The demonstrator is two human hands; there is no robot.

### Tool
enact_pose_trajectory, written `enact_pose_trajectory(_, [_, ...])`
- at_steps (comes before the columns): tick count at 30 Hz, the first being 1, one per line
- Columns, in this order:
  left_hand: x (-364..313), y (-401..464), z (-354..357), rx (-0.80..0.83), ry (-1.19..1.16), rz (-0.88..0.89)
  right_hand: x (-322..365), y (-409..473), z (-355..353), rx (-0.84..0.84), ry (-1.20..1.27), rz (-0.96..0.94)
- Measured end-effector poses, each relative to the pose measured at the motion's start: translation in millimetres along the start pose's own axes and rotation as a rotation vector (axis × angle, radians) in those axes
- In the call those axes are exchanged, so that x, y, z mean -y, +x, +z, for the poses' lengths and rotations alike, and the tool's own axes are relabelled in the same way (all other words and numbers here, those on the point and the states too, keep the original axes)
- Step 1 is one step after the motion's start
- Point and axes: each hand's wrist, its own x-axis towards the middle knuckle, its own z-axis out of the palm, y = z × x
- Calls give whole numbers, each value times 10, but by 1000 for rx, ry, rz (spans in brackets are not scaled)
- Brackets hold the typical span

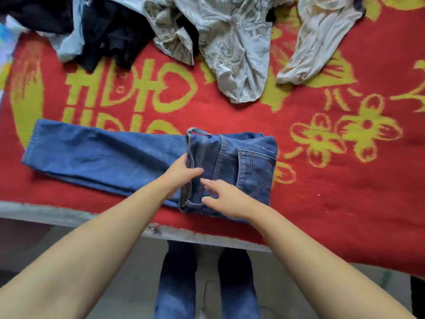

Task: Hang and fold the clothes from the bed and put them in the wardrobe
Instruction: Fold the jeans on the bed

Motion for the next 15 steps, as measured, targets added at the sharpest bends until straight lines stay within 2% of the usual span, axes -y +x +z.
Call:
enact_pose_trajectory(1, [93, 52, -79, -107, 143, -46, -64, 16, 25, -19, -25, 5])
enact_pose_trajectory(3, [208, 139, -149, -365, 332, -93, -243, -15, -10, -201, 46, 38])
enact_pose_trajectory(5, [241, 179, -53, -503, 542, 72, -568, -139, -151, -487, 199, 142])
enact_pose_trajectory(7, [291, 150, 236, -464, 779, 265, -941, -243, -323, -716, 269, 293])
enact_pose_trajectory(8, [318, 128, 405, -405, 836, 298, -1078, -264, -380, -754, 291, 366])
enact_pose_trajectory(10, [381, 149, 675, -269, 862, 229, -1250, -200, -377, -686, 392, 478])
enact_pose_trajectory(12, [458, 311, 779, -159, 790, 107, -1305, -31, -255, -561, 489, 510])
enact_pose_trajectory(15, [488, 580, 719, -17, 699, 44, -1262, 187, -99, -501, 723, 376])
